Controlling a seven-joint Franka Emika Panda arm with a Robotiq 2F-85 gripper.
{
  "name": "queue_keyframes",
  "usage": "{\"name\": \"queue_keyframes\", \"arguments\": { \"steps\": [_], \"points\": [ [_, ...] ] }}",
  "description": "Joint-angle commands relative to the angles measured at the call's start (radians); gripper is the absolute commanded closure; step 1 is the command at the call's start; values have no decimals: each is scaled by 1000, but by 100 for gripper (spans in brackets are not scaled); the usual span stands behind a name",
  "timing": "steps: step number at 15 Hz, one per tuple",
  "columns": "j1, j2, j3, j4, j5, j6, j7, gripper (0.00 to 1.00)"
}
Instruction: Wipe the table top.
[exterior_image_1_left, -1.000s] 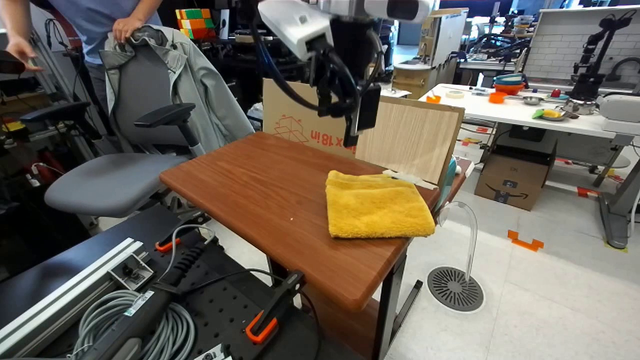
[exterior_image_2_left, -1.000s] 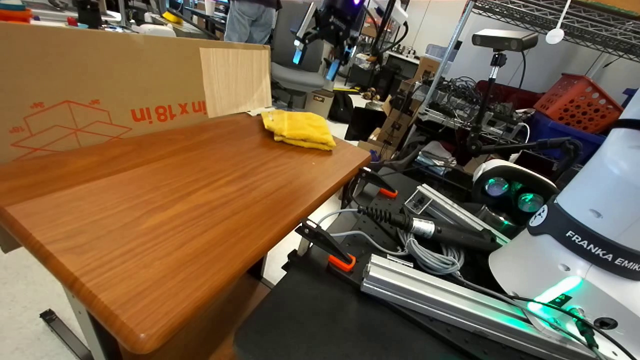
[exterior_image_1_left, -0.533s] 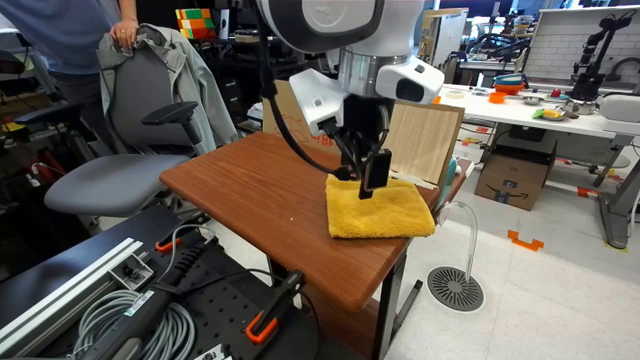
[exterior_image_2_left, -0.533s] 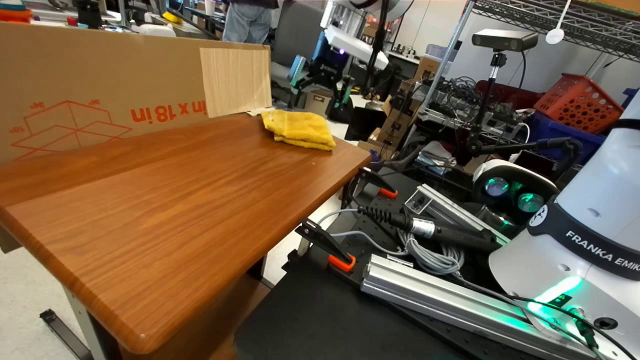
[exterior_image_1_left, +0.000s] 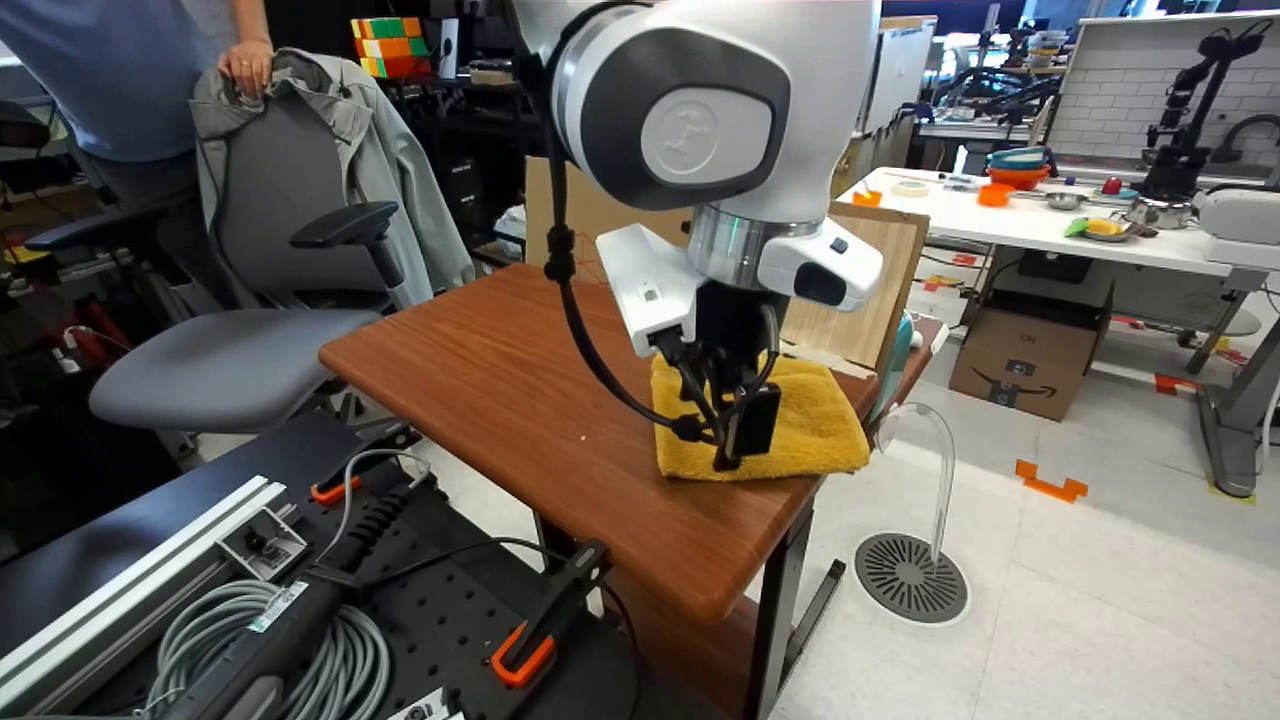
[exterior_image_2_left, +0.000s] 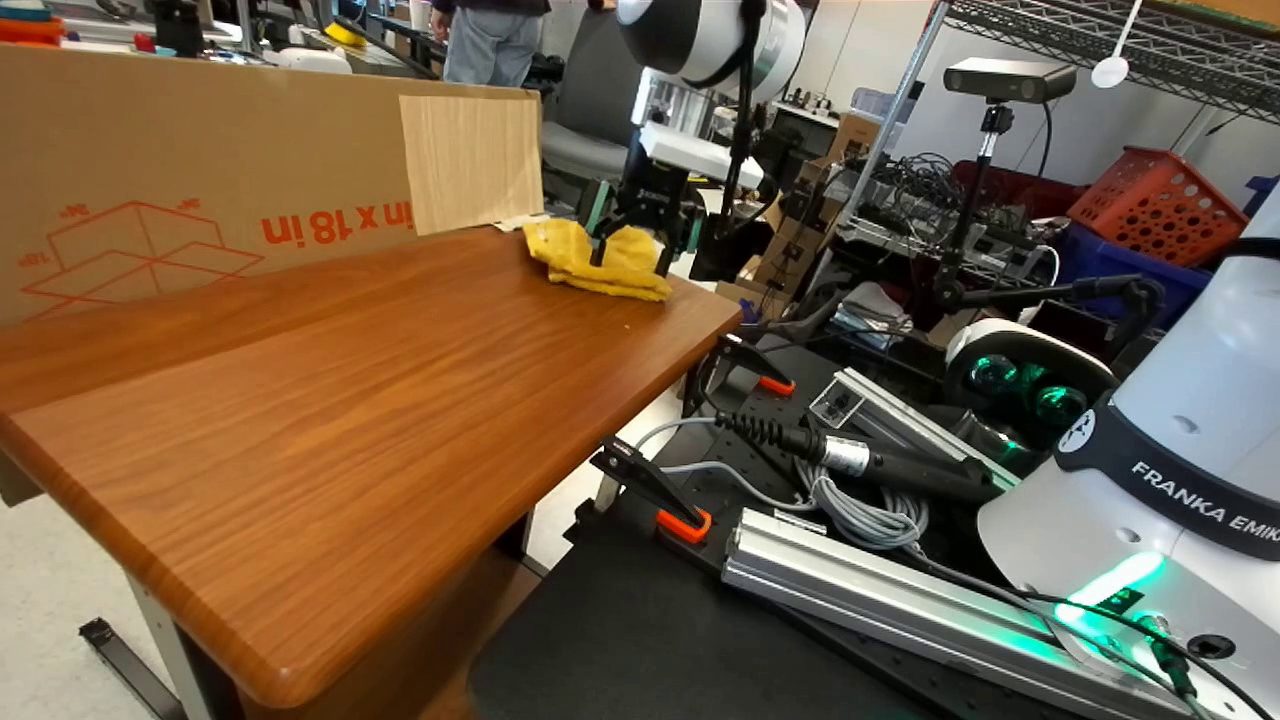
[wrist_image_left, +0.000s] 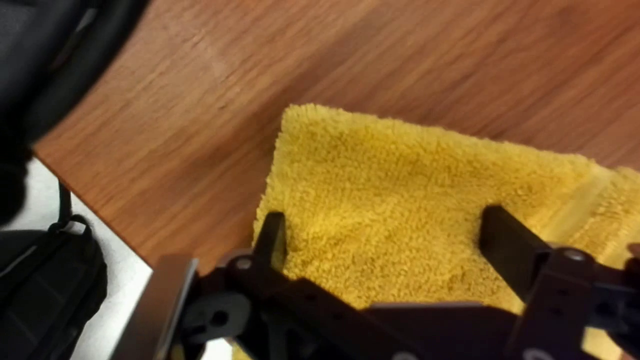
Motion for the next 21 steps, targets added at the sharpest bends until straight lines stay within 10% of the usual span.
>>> {"name": "queue_keyframes", "arguments": {
  "steps": [1,12,21],
  "points": [
    [1,72,8,51,-54,2,10,0],
    [124,-219,97,-301,-265,-118,-97,0],
    [112,-201,154,-220,-227,-224,-254,0]
  ]
}}
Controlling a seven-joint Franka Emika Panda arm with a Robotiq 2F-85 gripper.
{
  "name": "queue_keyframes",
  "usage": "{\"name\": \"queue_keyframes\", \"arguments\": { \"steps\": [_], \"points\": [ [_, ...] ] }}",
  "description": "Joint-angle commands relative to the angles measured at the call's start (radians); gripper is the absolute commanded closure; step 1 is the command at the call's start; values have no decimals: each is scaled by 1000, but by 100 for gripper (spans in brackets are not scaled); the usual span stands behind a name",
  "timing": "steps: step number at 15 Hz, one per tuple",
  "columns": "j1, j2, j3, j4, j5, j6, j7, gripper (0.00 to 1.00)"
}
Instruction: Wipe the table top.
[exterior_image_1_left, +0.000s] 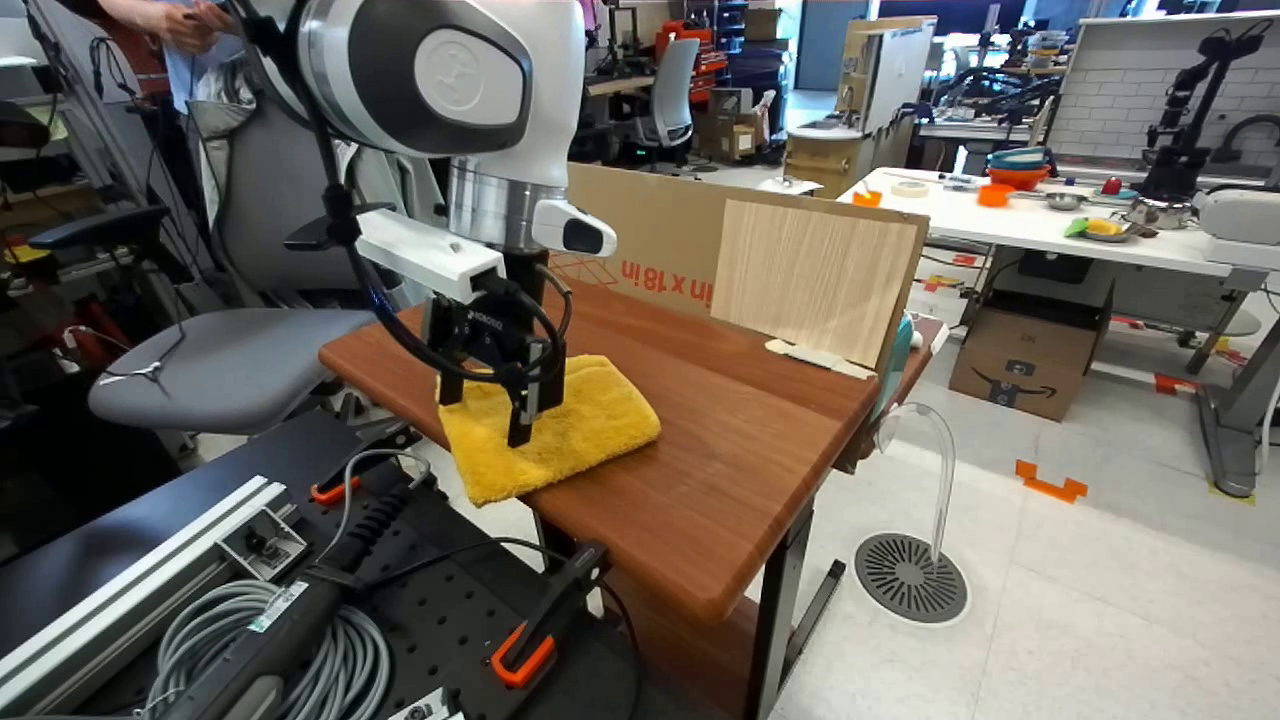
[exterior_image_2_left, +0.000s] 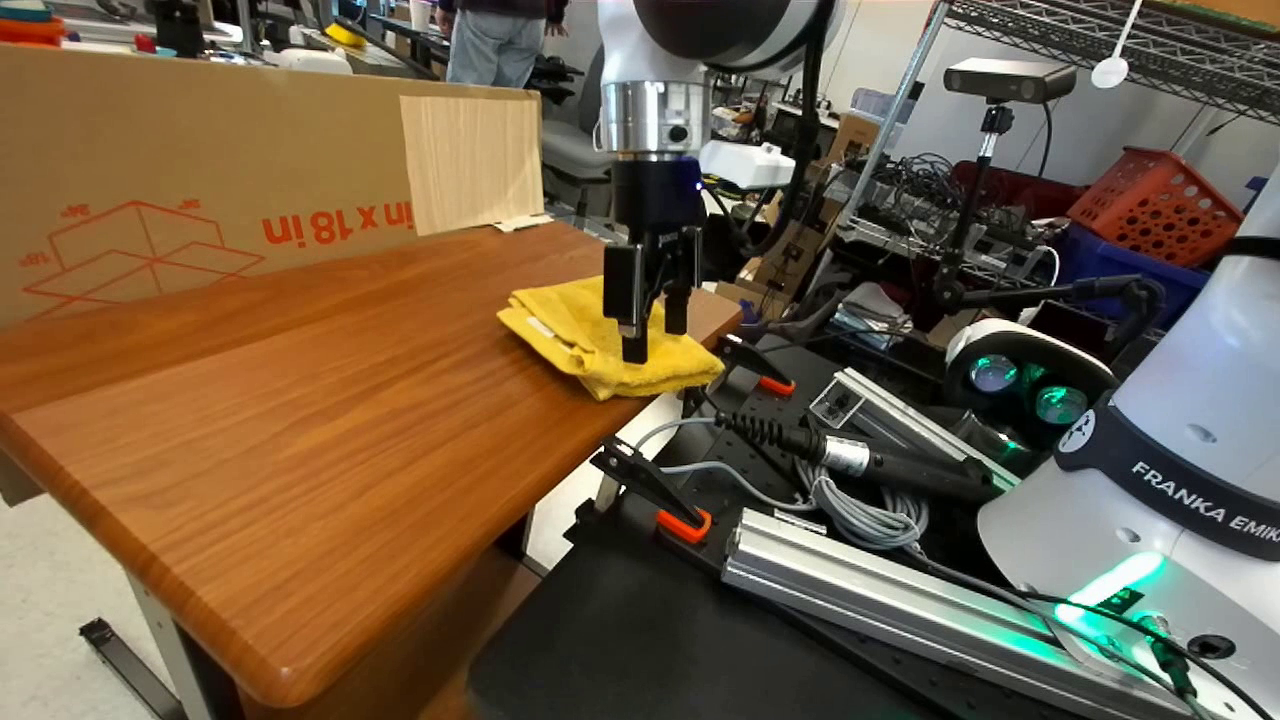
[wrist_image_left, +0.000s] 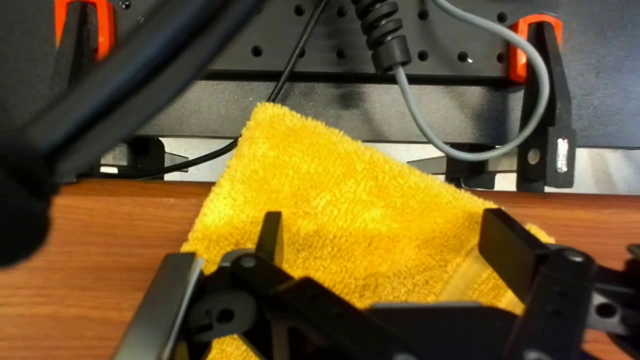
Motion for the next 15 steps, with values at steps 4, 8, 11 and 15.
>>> {"name": "queue_keyframes", "arguments": {
  "steps": [4,8,11,15],
  "points": [
    [-52,21,-29,45,2,-17,-33,0],
    [-85,51,-49,68,2,-18,-52,0],
    [-84,53,-48,71,2,-18,-52,0],
    [-23,120,-33,76,-36,105,48,0]
  ]
}}
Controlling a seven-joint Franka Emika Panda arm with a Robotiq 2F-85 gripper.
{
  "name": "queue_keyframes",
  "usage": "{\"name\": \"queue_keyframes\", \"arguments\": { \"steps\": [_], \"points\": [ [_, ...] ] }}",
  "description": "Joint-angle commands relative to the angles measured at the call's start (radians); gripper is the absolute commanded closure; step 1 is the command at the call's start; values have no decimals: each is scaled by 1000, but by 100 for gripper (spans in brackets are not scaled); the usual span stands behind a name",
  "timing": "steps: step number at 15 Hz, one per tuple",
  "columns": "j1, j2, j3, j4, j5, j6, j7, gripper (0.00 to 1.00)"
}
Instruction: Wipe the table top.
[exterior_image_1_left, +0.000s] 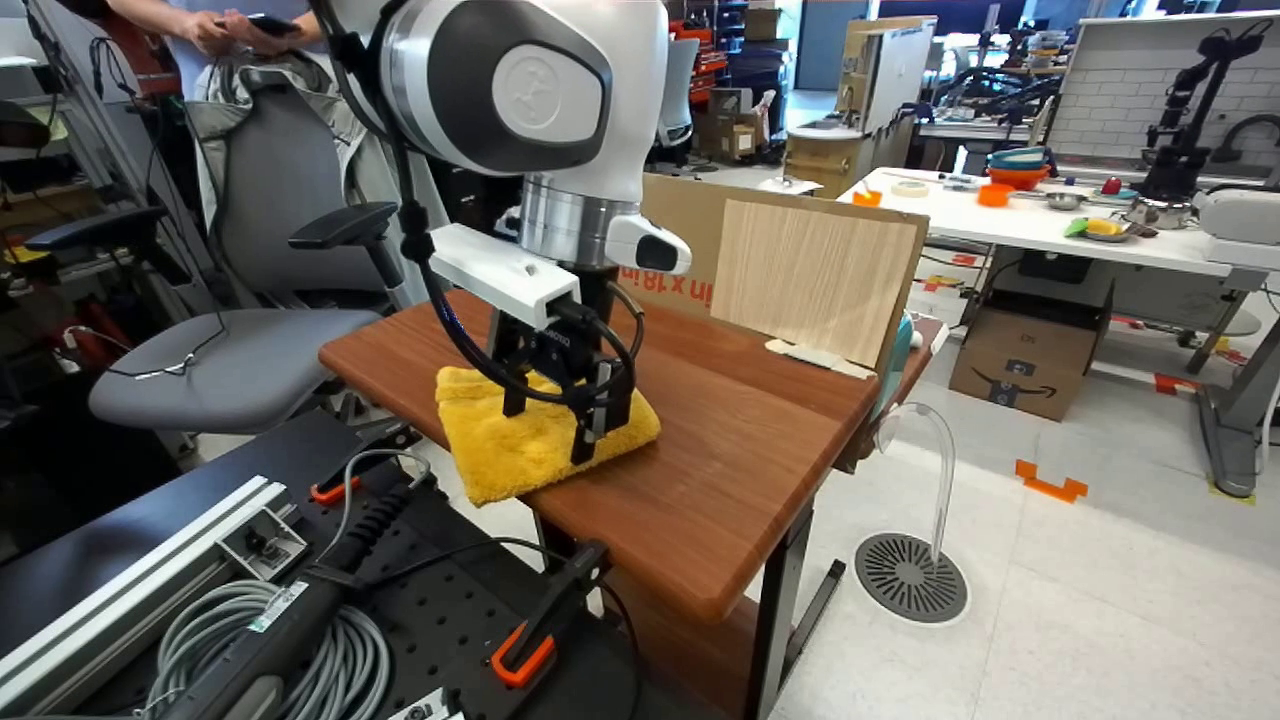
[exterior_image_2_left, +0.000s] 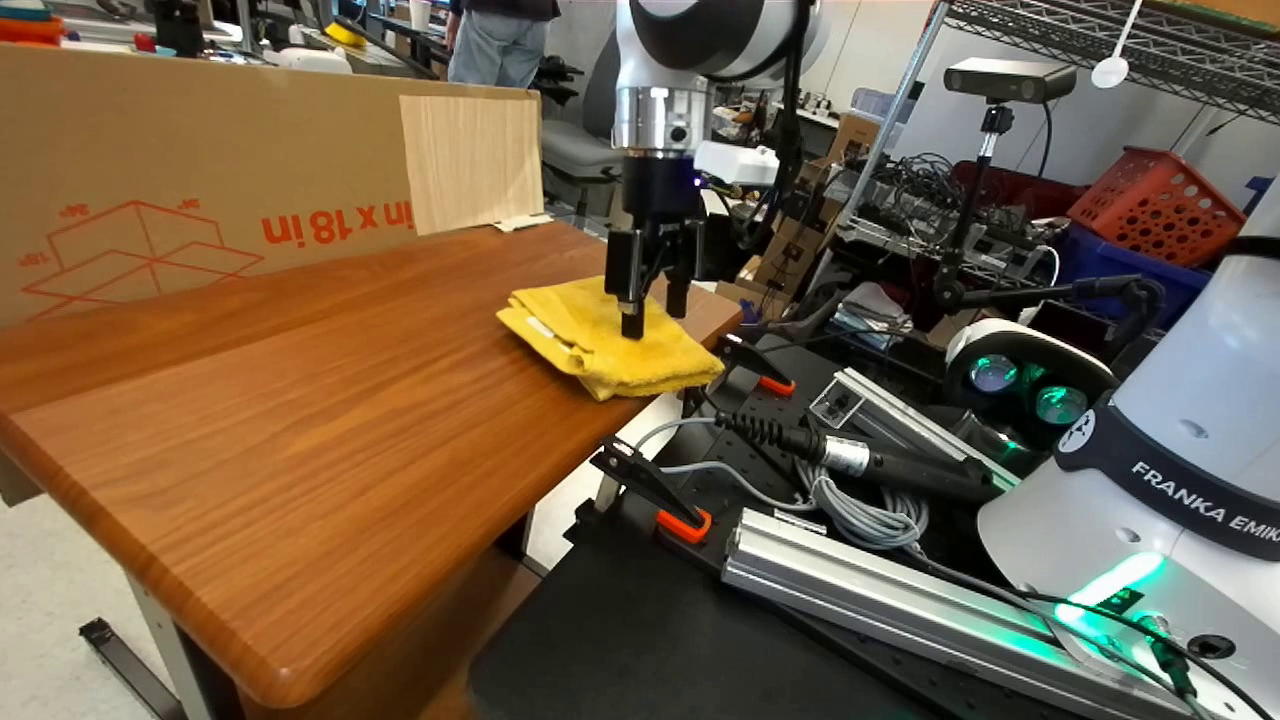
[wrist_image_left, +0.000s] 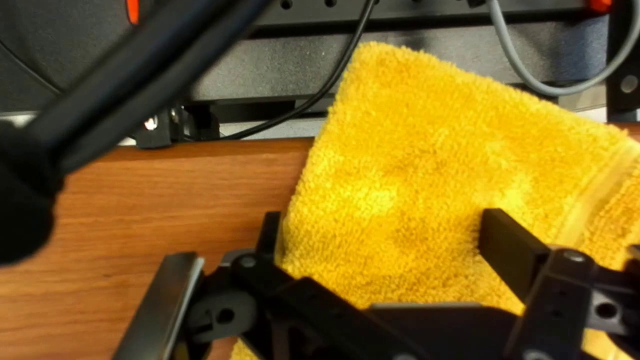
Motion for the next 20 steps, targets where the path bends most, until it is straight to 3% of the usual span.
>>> {"name": "queue_keyframes", "arguments": {
  "steps": [1,7,12,15,20],
  "points": [
    [76,77,15,10,-54,101,109,0],
    [309,162,18,39,-275,123,357,0],
    [453,190,21,112,-422,118,500,0],
    [472,228,9,171,-452,113,537,0],
    [445,318,-53,309,-434,84,577,0]
  ]
}}
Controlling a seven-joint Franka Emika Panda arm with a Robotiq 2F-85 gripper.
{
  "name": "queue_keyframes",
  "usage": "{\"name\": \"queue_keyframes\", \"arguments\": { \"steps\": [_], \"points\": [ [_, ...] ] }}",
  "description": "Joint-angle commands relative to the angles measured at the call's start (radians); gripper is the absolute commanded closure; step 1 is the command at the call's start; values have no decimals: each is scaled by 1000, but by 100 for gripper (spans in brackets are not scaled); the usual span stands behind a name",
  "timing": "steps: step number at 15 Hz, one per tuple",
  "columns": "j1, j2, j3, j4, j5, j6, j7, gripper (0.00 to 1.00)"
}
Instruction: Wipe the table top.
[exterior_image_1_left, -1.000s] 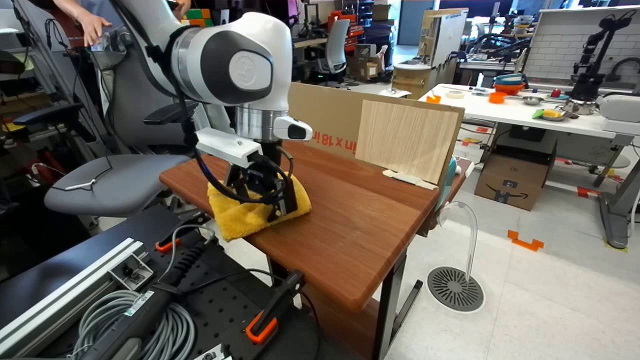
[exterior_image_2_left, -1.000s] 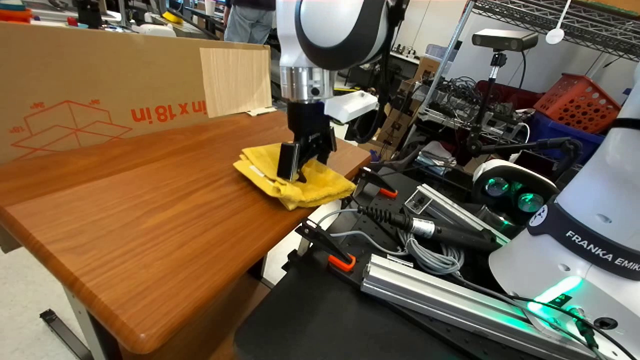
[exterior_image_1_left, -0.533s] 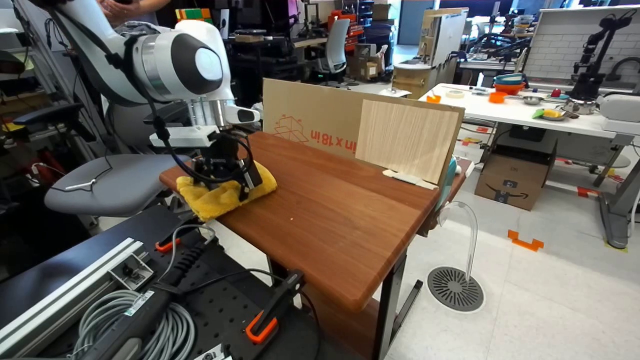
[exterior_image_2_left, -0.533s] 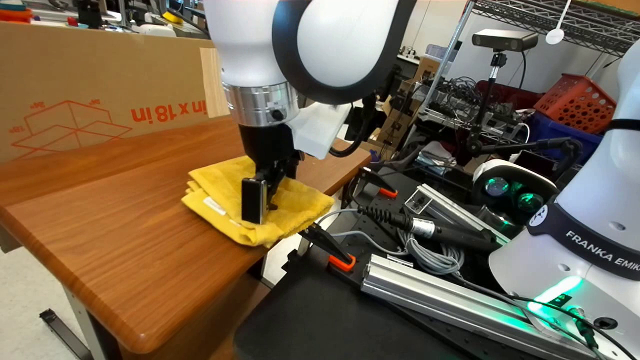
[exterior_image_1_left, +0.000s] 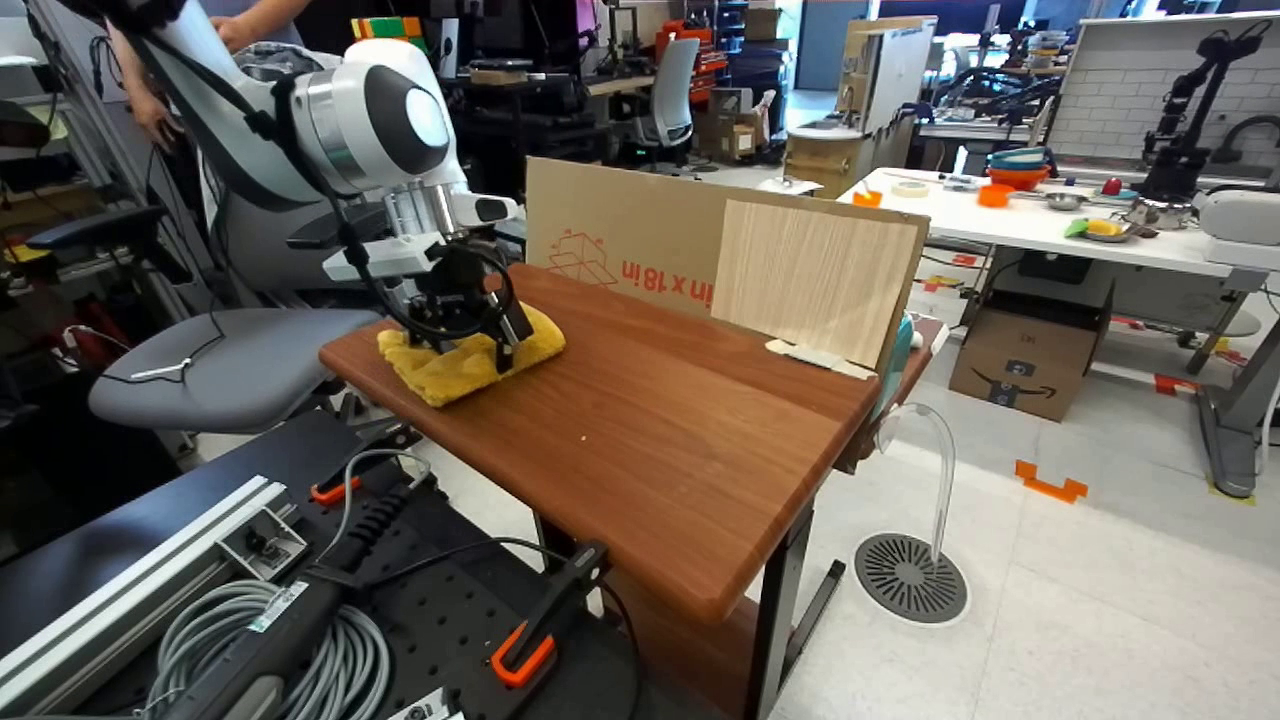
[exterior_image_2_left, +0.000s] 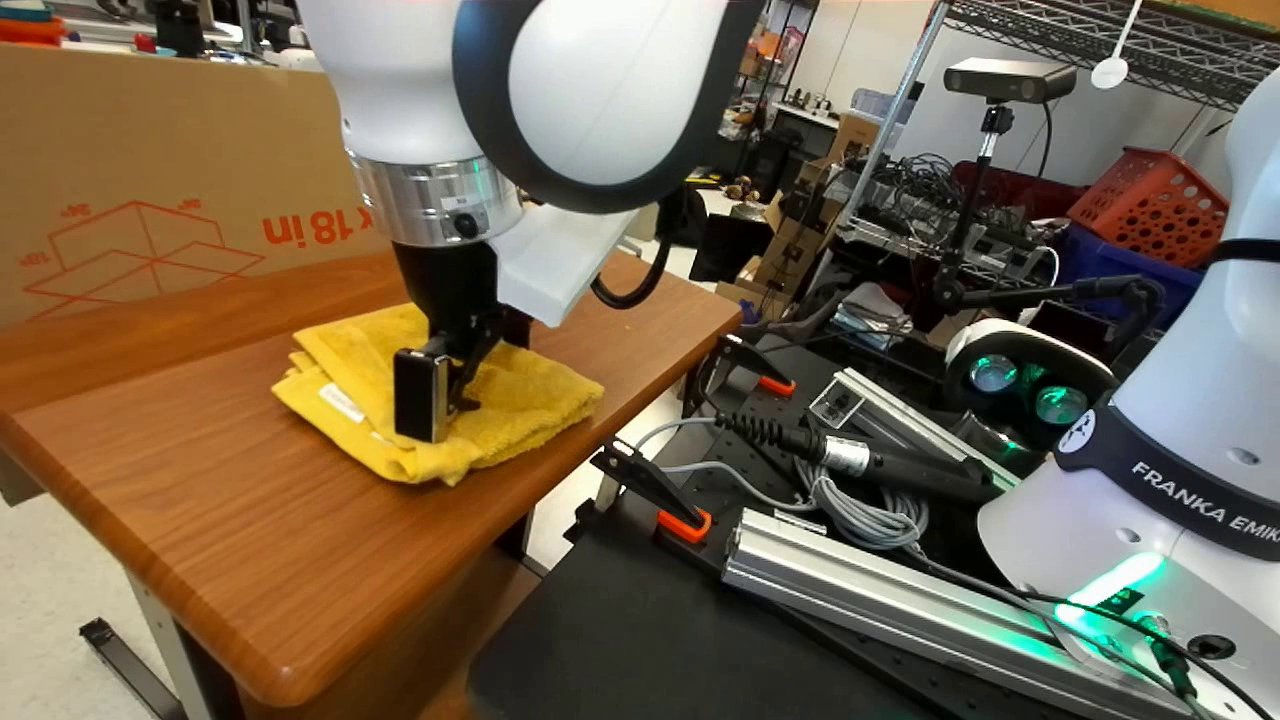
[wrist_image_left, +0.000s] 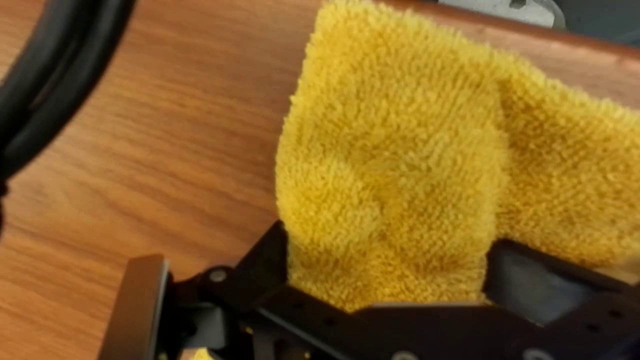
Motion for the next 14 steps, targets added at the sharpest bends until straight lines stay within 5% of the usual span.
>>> {"name": "queue_keyframes", "arguments": {
  "steps": [1,8,14],
  "points": [
    [-20,142,-54,154,-16,-18,63,0],
    [-55,216,-109,332,24,-157,115,0],
    [-209,122,-78,210,113,-156,-55,0]
  ]
}}
